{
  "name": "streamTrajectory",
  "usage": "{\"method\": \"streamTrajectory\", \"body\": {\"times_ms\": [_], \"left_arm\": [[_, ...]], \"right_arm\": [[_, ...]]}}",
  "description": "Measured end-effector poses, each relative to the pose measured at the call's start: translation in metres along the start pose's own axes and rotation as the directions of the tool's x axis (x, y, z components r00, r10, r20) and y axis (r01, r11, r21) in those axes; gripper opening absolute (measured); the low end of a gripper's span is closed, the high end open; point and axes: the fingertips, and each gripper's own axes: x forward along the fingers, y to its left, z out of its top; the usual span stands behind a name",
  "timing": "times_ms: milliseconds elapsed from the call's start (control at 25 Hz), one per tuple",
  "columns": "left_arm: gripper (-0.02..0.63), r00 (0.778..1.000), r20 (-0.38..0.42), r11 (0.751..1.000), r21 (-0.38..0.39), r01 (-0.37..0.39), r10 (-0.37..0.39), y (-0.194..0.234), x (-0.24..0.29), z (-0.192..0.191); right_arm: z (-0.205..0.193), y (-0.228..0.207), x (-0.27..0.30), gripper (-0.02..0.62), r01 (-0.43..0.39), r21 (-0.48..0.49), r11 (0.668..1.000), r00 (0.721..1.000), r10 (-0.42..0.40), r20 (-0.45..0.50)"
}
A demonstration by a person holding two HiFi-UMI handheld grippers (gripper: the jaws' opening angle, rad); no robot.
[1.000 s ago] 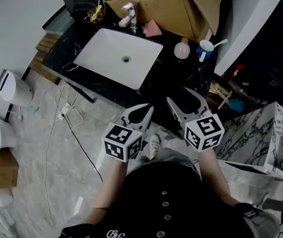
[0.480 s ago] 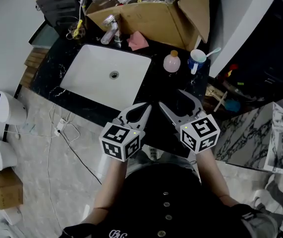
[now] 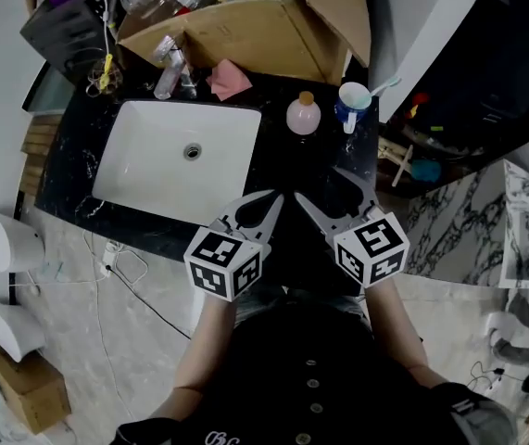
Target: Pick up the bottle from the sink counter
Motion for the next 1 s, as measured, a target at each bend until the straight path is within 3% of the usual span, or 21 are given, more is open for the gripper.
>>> {"method": "streamTrajectory", "body": {"times_ms": [240, 520, 1000], "left_arm": [[0.017, 0.997, -0.037, 0.997, 0.022, 0.075, -0.074, 0.019, 0.017, 0.011], [0.017, 0.987, -0.094, 0.984, 0.108, 0.14, -0.131, 0.039, 0.027, 0.021], [0.016, 0.985, -0.113, 0.977, 0.156, 0.146, -0.129, 0.077, 0.042, 0.03]], "right_arm": [[0.008, -0.016, 0.013, 0.285, 0.107, 0.013, 0.994, 0.994, -0.106, -0.01], [0.018, -0.031, 0.031, 0.287, 0.189, 0.016, 0.982, 0.982, -0.189, -0.019], [0.013, -0.043, 0.06, 0.298, 0.266, 0.059, 0.962, 0.964, -0.264, -0.044]]}}
